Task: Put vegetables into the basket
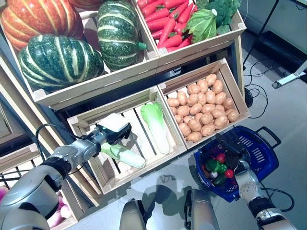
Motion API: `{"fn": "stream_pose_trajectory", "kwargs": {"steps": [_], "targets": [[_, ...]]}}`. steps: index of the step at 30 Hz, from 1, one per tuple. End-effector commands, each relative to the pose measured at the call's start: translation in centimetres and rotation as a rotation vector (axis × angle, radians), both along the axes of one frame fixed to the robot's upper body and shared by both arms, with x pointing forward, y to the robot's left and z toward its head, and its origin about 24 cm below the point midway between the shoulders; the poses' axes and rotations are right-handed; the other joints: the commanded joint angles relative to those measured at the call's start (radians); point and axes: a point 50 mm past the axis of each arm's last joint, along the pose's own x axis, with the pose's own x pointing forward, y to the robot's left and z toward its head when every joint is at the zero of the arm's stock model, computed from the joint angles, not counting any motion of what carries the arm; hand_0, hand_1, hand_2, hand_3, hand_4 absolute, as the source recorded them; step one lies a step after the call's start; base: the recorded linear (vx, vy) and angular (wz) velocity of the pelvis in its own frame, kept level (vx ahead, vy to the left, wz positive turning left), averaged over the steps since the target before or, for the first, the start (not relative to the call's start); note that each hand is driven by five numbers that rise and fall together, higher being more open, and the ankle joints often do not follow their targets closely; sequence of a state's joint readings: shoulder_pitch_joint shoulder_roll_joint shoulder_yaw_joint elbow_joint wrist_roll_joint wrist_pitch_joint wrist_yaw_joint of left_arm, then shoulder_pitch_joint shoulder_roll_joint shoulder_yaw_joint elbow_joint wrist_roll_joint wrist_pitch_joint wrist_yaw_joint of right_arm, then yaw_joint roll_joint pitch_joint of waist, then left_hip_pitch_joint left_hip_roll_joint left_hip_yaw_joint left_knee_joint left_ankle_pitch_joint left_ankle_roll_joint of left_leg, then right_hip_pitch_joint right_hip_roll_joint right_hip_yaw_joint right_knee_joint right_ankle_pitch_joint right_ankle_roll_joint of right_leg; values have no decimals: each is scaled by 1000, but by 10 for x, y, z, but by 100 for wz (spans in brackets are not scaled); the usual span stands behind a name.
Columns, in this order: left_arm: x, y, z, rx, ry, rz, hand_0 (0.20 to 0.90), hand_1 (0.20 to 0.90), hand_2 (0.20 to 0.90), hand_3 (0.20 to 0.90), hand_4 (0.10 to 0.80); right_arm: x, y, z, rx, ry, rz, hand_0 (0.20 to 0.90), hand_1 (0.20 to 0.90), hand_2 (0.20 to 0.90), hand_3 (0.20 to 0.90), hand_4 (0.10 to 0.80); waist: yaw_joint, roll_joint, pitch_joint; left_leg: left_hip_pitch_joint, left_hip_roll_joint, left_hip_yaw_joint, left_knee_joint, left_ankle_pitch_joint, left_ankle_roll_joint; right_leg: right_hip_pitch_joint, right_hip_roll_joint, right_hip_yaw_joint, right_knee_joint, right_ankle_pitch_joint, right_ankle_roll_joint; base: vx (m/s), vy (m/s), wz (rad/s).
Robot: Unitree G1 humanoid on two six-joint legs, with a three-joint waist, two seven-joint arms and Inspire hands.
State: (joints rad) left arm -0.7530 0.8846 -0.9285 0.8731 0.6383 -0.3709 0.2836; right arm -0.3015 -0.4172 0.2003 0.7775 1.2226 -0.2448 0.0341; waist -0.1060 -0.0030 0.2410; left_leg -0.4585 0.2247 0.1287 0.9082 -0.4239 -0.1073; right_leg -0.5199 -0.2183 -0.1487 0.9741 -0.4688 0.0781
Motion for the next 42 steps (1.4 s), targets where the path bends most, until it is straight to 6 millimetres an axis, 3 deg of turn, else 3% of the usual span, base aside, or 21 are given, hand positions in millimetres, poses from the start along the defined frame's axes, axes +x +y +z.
{"fn": "stream_pose_trajectory", "kwargs": {"steps": [1,8,12,21,27,28,36,42], "targets": [[6,12,11,70,-7,75,900,900,900,900,800,11,-8,25,-40,-139,7,900,900,900,900,800,16,-1,-56,-7,-5,16,-140,113,52,37,-67,-1,-141,170,45,0,0,0],[6,8,5,65,34,86,900,900,900,900,800,15,-6,29,-40,-134,19,900,900,900,900,800,8,-7,-3,-60,-10,-2,-113,115,40,-12,-66,9,-116,171,46,-10,7,2],[9,3,13,67,7,57,900,900,900,900,800,16,-7,35,-55,-147,19,900,900,900,900,800,5,-8,26,-115,-8,-13,-80,118,33,-61,-66,18,-89,175,44,-49,30,6],[24,-11,43,51,-145,0,900,900,900,900,800,27,-11,59,-65,-226,-9,900,900,900,900,800,8,-16,95,-292,-10,-55,32,118,15,-228,-75,42,11,175,42,-113,-6,8],[31,-19,69,71,-326,-67,900,900,900,900,800,30,-15,67,-41,-273,-33,900,900,900,900,800,13,-22,132,-405,-11,-63,149,86,20,-339,-79,38,115,150,36,-126,-18,8],[31,-19,68,88,-329,-73,900,900,900,900,800,30,-17,67,-41,-276,-38,900,900,900,900,800,14,-22,134,-411,-8,-66,182,49,13,-344,-80,42,146,117,44,-43,-17,6],[30,-13,59,285,-343,-107,900,900,900,900,800,31,-30,81,-5,-365,-100,900,900,900,900,800,13,-26,165,-575,8,-94,353,9,13,-497,-90,59,318,69,35,-84,-5,4],[32,-4,54,375,-259,-48,900,900,900,900,800,37,-43,106,1,-471,-165,900,900,900,900,800,15,-23,180,-714,3,-112,483,-25,21,-643,-91,81,463,39,34,-80,-1,10]]}}
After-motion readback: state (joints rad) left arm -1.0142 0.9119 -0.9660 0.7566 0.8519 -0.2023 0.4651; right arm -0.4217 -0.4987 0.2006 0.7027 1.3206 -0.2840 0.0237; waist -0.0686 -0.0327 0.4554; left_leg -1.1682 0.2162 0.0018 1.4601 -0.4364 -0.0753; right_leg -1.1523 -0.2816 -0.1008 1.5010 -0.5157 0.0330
